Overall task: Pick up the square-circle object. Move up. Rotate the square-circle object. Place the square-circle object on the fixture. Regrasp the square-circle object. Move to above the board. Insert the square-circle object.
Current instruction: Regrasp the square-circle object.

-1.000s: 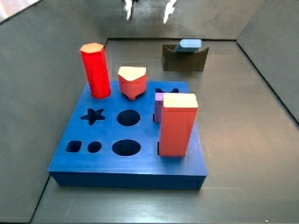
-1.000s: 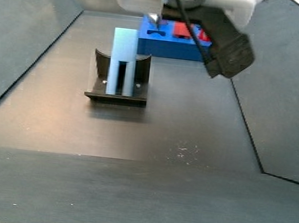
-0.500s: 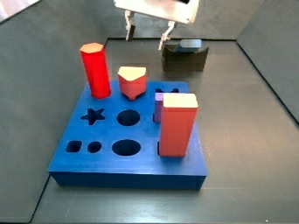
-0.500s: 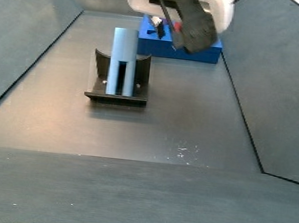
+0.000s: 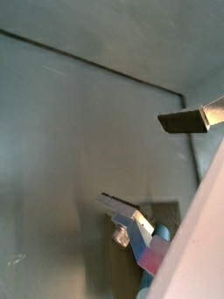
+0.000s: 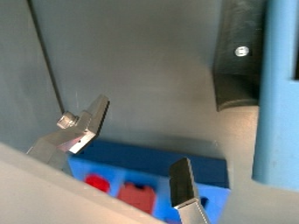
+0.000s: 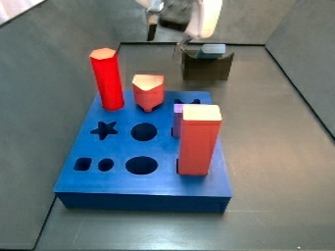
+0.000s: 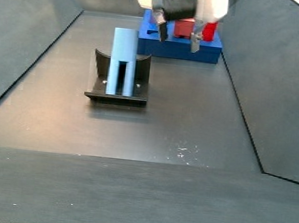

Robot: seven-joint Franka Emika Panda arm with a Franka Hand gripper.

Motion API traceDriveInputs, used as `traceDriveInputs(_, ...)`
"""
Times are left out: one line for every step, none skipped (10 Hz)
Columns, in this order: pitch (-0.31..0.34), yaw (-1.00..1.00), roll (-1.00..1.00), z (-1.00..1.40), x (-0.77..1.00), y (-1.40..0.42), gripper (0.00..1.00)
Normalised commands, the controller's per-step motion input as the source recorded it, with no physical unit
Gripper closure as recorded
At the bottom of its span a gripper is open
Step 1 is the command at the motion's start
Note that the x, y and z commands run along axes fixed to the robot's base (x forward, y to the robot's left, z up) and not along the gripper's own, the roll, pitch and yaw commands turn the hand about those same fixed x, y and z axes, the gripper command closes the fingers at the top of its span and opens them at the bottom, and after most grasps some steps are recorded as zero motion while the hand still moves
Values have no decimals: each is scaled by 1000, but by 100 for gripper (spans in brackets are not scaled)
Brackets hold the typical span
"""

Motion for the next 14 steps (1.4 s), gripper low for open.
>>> traceDriveInputs(-246, -927, 1000, -6, -35, -15, 0)
traceDriveInputs(-242, -935, 1000, -9, -34, -12, 0)
traceDriveInputs(-234, -943, 1000, -11, -38, -6, 0)
traceDriveInputs(-209, -954, 1000, -6, -48, -12, 0)
traceDriveInputs(-187, -964, 1000, 1, -47, -3, 0)
traceDriveInputs(-97, -981, 1000, 6, -42, -12, 0)
traceDriveInputs(-44, -988, 1000, 0, -34, -14, 0)
traceDriveInputs(92, -993, 1000, -13, -16, -14, 0)
traceDriveInputs(217, -1000, 996, -25, -4, -15, 0)
traceDriveInputs(440, -948, 974, -53, 8, -16, 0)
traceDriveInputs(565, -731, 792, -58, 20, -18, 0)
traceDriveInputs(702, -407, 538, -41, 38, -18, 0)
traceDriveInputs(737, -191, 395, -30, 60, -11, 0)
traceDriveInputs(705, 75, 294, -35, 64, -21, 0)
